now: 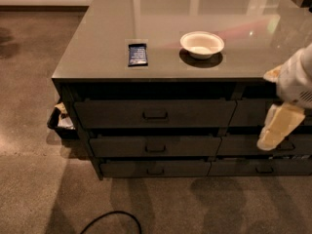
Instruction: Open middle drawer
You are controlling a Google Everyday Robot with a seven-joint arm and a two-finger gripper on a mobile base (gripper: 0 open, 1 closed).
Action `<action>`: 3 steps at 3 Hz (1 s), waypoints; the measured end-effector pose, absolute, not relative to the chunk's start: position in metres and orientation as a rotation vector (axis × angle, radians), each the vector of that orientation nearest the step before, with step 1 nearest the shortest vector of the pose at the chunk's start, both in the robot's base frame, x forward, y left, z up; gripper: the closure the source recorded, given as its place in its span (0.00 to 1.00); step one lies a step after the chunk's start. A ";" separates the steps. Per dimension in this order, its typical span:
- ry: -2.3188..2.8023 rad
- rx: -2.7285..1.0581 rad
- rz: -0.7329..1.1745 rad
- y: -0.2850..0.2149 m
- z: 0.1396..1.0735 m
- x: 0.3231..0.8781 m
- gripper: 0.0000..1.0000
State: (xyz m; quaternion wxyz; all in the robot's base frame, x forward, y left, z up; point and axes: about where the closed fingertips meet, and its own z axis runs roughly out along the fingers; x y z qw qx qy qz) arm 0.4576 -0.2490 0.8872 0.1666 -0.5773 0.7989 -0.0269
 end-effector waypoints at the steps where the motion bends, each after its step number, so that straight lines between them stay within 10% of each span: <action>1: 2.316 -1.570 -0.050 -0.262 0.808 0.479 0.00; 3: 2.315 -1.440 0.073 -0.235 0.682 0.534 0.00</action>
Offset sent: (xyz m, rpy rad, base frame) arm 0.1033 0.0090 -0.2231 0.1626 -0.0665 -0.1288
